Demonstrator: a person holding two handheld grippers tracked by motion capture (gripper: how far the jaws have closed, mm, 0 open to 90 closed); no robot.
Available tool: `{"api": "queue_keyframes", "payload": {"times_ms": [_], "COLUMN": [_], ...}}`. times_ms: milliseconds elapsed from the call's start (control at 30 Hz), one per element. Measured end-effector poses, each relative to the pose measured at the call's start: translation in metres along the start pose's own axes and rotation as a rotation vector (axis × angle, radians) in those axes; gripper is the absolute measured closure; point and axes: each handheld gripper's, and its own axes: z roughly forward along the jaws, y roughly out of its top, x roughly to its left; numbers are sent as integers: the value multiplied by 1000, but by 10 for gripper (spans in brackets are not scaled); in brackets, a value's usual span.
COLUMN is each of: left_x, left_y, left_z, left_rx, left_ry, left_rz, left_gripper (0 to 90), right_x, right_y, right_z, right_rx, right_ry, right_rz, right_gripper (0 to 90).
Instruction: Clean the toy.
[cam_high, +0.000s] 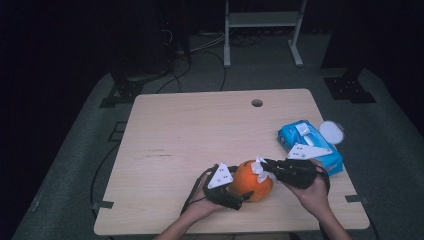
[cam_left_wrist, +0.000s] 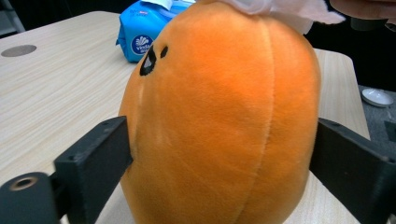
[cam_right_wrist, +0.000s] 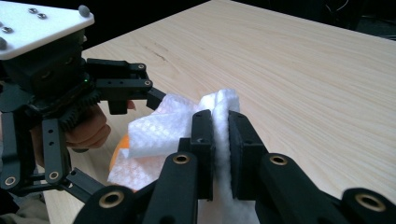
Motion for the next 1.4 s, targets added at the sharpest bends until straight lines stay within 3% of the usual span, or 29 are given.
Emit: {"api": "queue_keyframes", "payload": {"times_ms": [133,233,300,433,567,700,867,1100,1167,1267,1367,1400], "left_x": [1,-4,-5,-4,-4,-3,1,5,6,4,4,4], "left_y": [-5,-7,-6,5,23,31,31,16,16,16,15,14], "left_z": [6,9,8,-4,-21,-31,-35,-23,-22,-19,-18,-18], "left_rx": [19,40,45,34,-2,-24,-5,80,82,84,88,84], "left_ry": [-28,-13,-8,4,-24,-37,-31,-31,-30,-26,-23,-26], "left_rz": [4,65,82,77,87,76,72,57,49,49,55,53], "left_gripper": [26,21,94,257,283,288,286,274,256,239,234,234], "right_x": [3,11,16,20,26,22,8,2,11,23,32,31], "right_y": [0,2,4,8,18,21,10,-1,1,7,9,9], "right_z": [2,6,8,6,-10,-16,-8,10,11,10,13,13], "right_rx": [3,8,7,-14,-91,-113,-88,-7,1,-15,-2,0], "right_ry": [19,24,29,30,59,59,61,42,21,57,45,48], "right_rz": [0,-10,-25,-34,-32,-27,35,51,20,-15,-69,-65], "right_gripper": [805,805,805,808,813,813,813,815,818,814,811,812]}}
